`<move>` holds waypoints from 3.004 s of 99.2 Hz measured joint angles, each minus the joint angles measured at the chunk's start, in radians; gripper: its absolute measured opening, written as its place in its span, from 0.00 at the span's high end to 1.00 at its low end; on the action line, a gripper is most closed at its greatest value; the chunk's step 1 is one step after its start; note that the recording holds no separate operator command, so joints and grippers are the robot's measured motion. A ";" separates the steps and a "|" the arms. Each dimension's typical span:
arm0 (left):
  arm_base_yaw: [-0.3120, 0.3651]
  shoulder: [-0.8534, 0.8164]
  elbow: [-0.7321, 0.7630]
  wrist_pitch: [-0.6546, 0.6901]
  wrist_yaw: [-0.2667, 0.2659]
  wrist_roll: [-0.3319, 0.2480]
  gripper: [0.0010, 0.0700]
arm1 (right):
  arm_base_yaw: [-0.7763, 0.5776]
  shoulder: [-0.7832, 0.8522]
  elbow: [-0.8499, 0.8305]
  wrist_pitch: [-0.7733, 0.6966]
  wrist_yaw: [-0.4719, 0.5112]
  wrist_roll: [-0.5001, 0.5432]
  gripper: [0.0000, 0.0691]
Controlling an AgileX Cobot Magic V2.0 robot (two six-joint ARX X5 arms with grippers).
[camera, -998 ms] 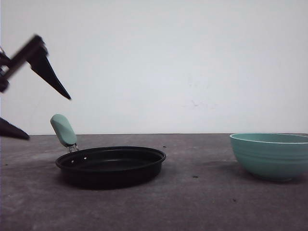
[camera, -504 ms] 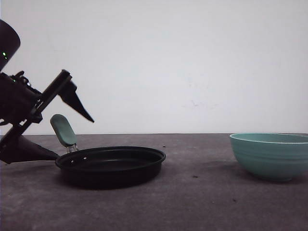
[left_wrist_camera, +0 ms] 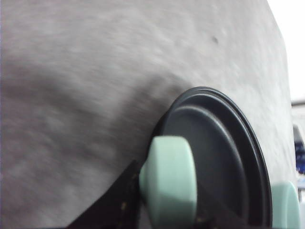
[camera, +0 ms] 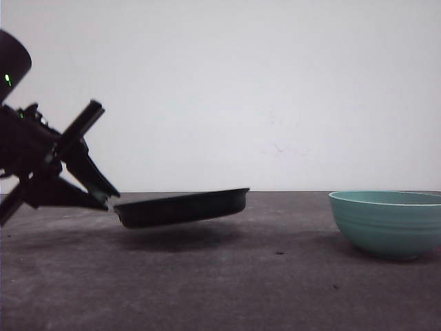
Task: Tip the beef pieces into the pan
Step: 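Lift the black pan by its handle with the left gripper, then grasp the rim of the green bowl of beef with the right gripper and lift, then tilt the green bowl with the right gripper, pouring beef into the held pan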
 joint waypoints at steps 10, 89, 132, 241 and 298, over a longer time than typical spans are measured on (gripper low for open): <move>-0.005 -0.108 0.000 -0.053 0.002 0.034 0.93 | 0.000 0.040 -0.041 -0.005 0.034 0.000 0.01; -0.134 -0.579 0.000 -0.382 0.003 0.090 0.93 | -0.005 0.568 -0.356 0.283 -0.130 0.001 0.53; -0.164 -0.579 0.000 -0.397 -0.014 0.092 0.93 | -0.005 0.707 -0.355 0.385 -0.135 0.038 0.74; -0.311 -0.420 0.150 -0.611 -0.048 0.137 0.93 | 0.375 0.365 -0.272 0.586 -0.077 0.201 0.98; -0.331 -0.400 0.234 -0.650 -0.049 0.137 0.93 | 0.840 0.362 -0.271 0.729 0.672 -0.067 0.98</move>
